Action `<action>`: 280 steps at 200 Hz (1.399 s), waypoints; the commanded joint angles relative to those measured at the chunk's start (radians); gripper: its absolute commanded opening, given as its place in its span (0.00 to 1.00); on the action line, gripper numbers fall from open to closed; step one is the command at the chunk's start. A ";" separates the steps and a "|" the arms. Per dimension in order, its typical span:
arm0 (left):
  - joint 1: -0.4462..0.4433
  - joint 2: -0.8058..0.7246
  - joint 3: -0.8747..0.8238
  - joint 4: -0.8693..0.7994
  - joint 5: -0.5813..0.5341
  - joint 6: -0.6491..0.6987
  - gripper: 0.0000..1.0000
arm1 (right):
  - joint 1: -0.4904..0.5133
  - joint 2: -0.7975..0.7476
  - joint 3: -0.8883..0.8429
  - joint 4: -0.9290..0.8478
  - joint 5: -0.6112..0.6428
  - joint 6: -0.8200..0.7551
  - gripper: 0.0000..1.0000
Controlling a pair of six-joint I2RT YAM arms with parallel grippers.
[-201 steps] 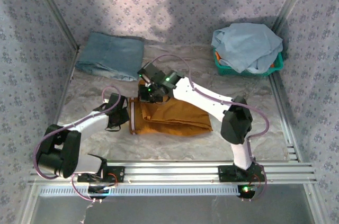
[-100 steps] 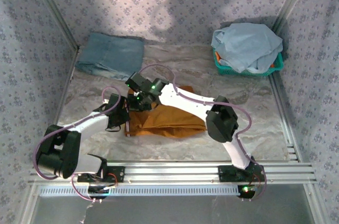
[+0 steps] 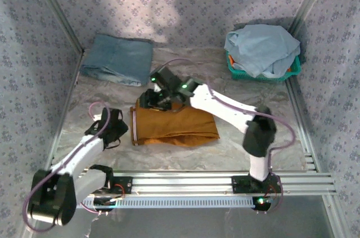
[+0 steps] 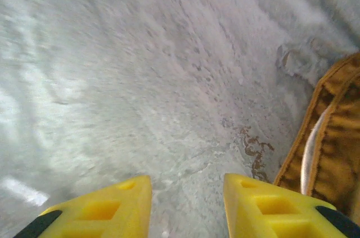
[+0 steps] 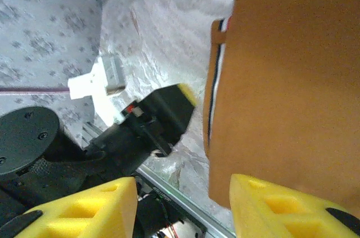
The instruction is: Fold and stack the trousers
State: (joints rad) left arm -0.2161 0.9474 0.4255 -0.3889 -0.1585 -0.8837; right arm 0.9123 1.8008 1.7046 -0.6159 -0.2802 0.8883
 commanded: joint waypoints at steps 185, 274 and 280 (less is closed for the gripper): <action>-0.295 0.414 0.010 0.355 -0.023 -0.068 0.37 | -0.221 -0.237 -1.114 0.389 -0.008 0.067 0.00; -0.322 0.679 0.228 0.433 -0.023 0.233 0.37 | -0.356 -0.419 -0.672 -0.109 0.283 -0.295 0.18; -0.324 0.698 0.243 0.456 -0.010 0.255 0.37 | -0.383 -0.398 -0.643 -0.083 0.273 -0.326 0.18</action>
State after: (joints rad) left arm -0.5316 1.5333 0.6399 0.0994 -0.1738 -0.7563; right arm 0.5983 1.3968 0.9058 -0.5358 -0.1677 0.7280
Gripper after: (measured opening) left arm 0.371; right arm 0.179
